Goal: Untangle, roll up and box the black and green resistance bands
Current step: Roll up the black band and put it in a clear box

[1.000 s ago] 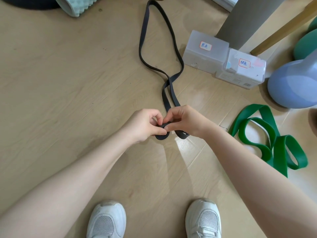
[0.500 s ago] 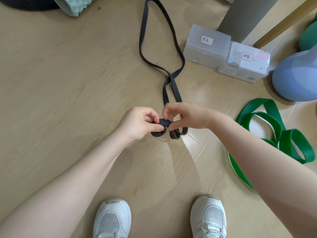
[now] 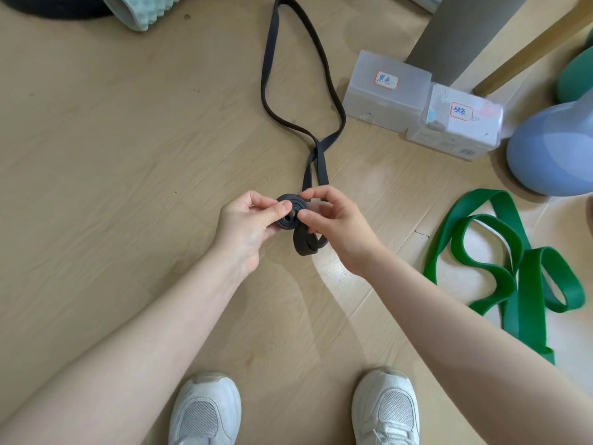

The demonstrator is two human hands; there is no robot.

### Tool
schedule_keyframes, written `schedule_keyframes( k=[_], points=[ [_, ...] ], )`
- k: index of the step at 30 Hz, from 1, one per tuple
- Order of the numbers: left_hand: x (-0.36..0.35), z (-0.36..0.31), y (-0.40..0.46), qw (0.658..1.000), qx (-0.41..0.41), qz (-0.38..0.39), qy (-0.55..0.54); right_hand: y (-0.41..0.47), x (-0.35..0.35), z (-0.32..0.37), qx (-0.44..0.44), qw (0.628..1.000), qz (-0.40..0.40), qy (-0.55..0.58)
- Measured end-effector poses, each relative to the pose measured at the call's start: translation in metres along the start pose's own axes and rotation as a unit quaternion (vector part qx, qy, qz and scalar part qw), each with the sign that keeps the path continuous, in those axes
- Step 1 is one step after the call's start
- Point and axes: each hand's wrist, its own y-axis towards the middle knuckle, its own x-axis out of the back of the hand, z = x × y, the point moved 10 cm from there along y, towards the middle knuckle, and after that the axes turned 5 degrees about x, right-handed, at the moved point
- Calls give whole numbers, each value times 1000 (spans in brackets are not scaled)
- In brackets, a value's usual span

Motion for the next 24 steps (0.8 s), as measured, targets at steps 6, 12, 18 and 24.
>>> schedule_keyframes(
  k=[6, 12, 18, 24],
  points=[
    [4, 15, 1, 995, 40, -27, -85, 1, 0, -4, -14, 1000, -5, -8],
    [6, 29, 0, 986, 75, -12, -149, 4, -7, 0, -6, 1000, 6, -3],
    [-10, 21, 0, 987, 61, 118, 94, 0, 3, 23, 40, 988, 55, -136],
    [-25, 11, -4, 943, 35, 160, 291, 3, -2, 34, 54, 960, 146, -231]
  ],
)
